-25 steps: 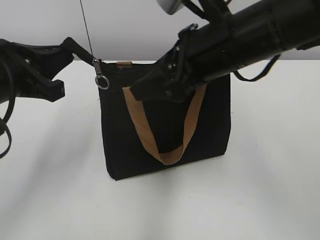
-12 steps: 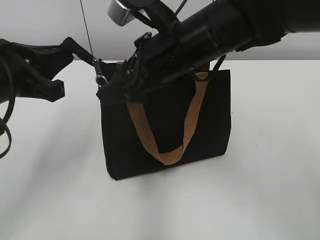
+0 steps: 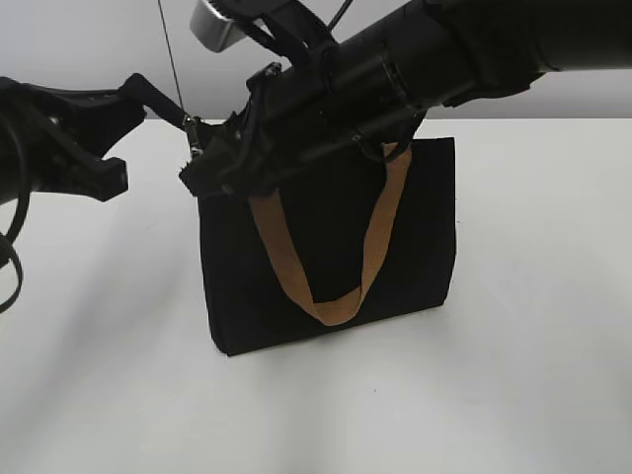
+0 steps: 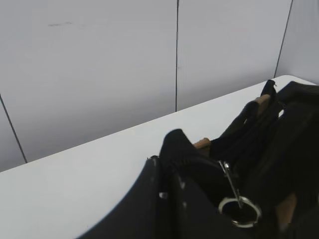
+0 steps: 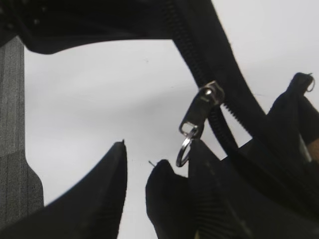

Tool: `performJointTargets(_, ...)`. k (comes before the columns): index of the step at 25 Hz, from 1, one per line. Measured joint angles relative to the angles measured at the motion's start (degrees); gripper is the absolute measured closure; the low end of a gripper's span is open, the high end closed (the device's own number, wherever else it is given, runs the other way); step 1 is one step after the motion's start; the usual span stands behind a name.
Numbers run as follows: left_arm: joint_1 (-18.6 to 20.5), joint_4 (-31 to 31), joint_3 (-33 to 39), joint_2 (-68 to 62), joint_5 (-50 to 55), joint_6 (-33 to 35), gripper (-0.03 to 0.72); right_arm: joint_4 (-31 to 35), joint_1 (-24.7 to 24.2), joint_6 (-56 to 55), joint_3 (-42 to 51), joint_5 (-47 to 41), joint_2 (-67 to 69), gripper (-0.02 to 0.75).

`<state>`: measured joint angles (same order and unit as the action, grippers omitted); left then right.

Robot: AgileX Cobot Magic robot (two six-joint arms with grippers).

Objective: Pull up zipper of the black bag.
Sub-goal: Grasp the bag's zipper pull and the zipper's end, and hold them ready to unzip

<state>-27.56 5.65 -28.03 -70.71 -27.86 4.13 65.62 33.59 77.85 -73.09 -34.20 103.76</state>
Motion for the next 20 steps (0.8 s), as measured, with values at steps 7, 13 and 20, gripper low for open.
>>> performJointTargets(7,0.0,0.0,0.0,0.0,0.0,0.0,0.676,1.7,0.0,-0.2,-0.2,2.8,0.1,0.598)
performJointTargets(13,0.0,0.0,0.0,0.0,0.0,0.0,0.676,1.7,0.0,-1.2,-0.2,3.1,0.2,0.739)
performJointTargets(20,0.3,0.0,0.0,0.0,5.1,0.0,0.676,1.5,0.0,-3.8,-0.2,3.1,-1.7,0.739)
